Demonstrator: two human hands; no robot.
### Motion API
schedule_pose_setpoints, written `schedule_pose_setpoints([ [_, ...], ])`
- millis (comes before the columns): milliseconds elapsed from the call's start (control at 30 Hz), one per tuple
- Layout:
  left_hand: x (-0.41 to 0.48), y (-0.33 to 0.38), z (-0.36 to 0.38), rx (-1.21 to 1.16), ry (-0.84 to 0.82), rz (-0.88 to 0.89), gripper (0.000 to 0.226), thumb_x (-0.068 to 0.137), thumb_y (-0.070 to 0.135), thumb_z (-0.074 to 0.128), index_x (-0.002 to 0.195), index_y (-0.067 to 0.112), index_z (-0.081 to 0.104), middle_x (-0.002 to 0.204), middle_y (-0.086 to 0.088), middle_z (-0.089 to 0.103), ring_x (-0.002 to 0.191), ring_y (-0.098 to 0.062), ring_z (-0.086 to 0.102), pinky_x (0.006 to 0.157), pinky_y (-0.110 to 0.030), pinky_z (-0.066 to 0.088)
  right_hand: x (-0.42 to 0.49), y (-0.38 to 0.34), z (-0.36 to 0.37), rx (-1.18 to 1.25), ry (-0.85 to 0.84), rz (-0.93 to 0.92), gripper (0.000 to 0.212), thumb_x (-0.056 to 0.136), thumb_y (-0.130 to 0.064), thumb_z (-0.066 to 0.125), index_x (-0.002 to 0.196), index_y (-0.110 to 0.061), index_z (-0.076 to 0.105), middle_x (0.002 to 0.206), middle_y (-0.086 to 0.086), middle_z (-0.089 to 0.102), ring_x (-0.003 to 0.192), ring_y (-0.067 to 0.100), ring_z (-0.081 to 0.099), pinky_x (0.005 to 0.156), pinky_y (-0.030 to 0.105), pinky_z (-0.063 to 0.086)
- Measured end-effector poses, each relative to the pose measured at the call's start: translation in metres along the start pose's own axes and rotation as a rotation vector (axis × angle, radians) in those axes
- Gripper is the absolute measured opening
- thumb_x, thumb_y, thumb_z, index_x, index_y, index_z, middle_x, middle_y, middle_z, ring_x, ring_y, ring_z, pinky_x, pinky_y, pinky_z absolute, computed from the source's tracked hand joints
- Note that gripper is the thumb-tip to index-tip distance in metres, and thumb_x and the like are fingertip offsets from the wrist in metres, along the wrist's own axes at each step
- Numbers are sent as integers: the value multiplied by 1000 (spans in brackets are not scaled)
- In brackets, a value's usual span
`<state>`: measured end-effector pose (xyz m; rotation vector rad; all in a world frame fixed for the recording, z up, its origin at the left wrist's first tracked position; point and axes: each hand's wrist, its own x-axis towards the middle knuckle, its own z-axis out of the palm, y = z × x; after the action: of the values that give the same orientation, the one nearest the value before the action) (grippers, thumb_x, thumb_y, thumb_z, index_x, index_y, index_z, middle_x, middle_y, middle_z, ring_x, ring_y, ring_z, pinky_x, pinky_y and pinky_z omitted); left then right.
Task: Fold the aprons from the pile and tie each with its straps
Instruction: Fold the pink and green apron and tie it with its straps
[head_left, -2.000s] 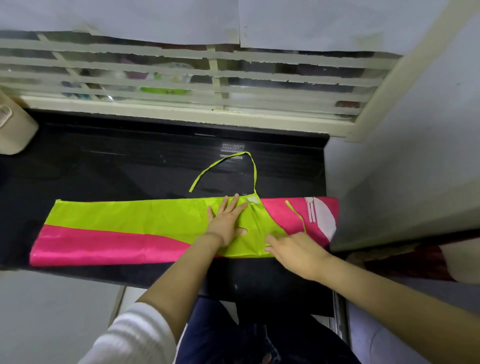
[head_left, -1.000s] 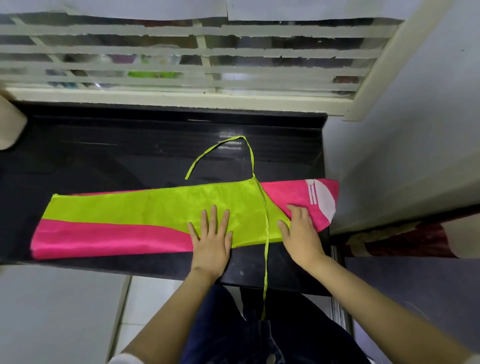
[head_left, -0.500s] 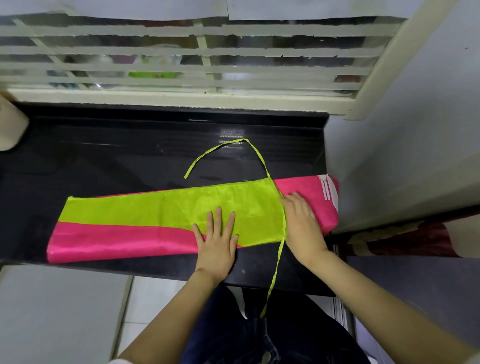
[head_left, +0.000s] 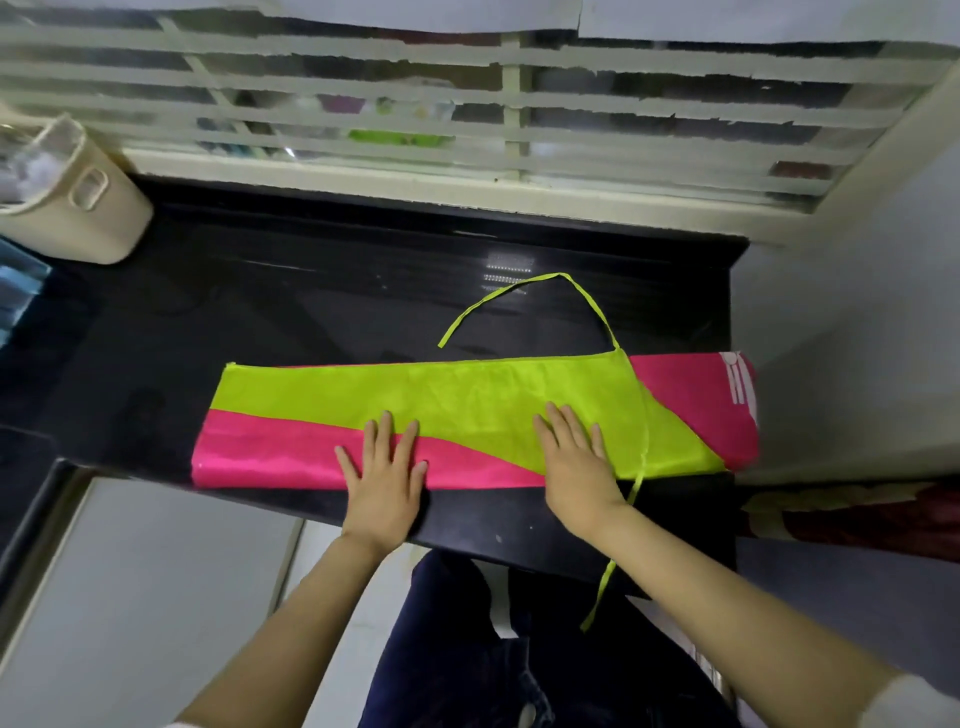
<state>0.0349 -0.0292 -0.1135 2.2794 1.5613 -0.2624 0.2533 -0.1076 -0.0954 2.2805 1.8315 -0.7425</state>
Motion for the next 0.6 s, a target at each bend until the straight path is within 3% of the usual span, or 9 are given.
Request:
schedule_pose_setpoints([
  [67,2,-23,-7,18,-62,-44,57,99,48,20,151,27,7,159,-5,-7,146,-24,-11,112,-57,-7,7,-10,-4,-34,39,56,74,92,-5,44,150,-10,-2,158,9,-8,146,27,-10,118,48,1],
  [133,3,-36,-13,46,-81,7,69,88,62,9,150,31,5,159,-3,-6,146,-22,-7,114,-56,1,14,-23,-9,-24,96,27,68,92,-1,41,150,-7,6,158,13,-1,146,28,-5,119,43,-1],
  [200,4,-42,-19,87,-80,46,79,76,63,-2,149,35,11,160,-1,1,147,-21,1,112,-53,14,24,-40,-11,30,122,-101,66,90,4,39,149,-7,11,158,11,3,147,25,-2,119,37,-3],
  [300,7,-46,-29,118,-67,84,68,85,61,14,147,37,23,158,-1,14,144,-22,17,102,-51,29,39,-75,-12,47,62,-301,67,91,5,37,150,-11,11,159,6,-1,147,21,-5,119,33,-4],
  [367,11,-50,-33,137,-61,135,56,94,51,34,147,37,24,158,1,14,142,-21,20,101,-46,28,51,-97,-9,21,23,-351,59,99,-6,33,151,-14,7,159,3,-4,146,19,-8,119,34,-5],
  [467,17,-65,-46,25,-74,188,58,95,33,49,147,35,24,157,5,13,140,-18,19,102,-39,26,65,-126,-9,13,-57,-302,57,102,-29,32,151,-18,5,159,2,-8,146,22,-11,118,44,-2],
  [600,24,-114,-72,-80,98,-50,65,88,15,56,145,29,28,155,-2,15,136,-25,21,105,-48,24,79,-145,-6,-52,-122,-208,72,96,-50,36,152,-20,0,158,7,-13,144,31,-16,114,57,-2],
])
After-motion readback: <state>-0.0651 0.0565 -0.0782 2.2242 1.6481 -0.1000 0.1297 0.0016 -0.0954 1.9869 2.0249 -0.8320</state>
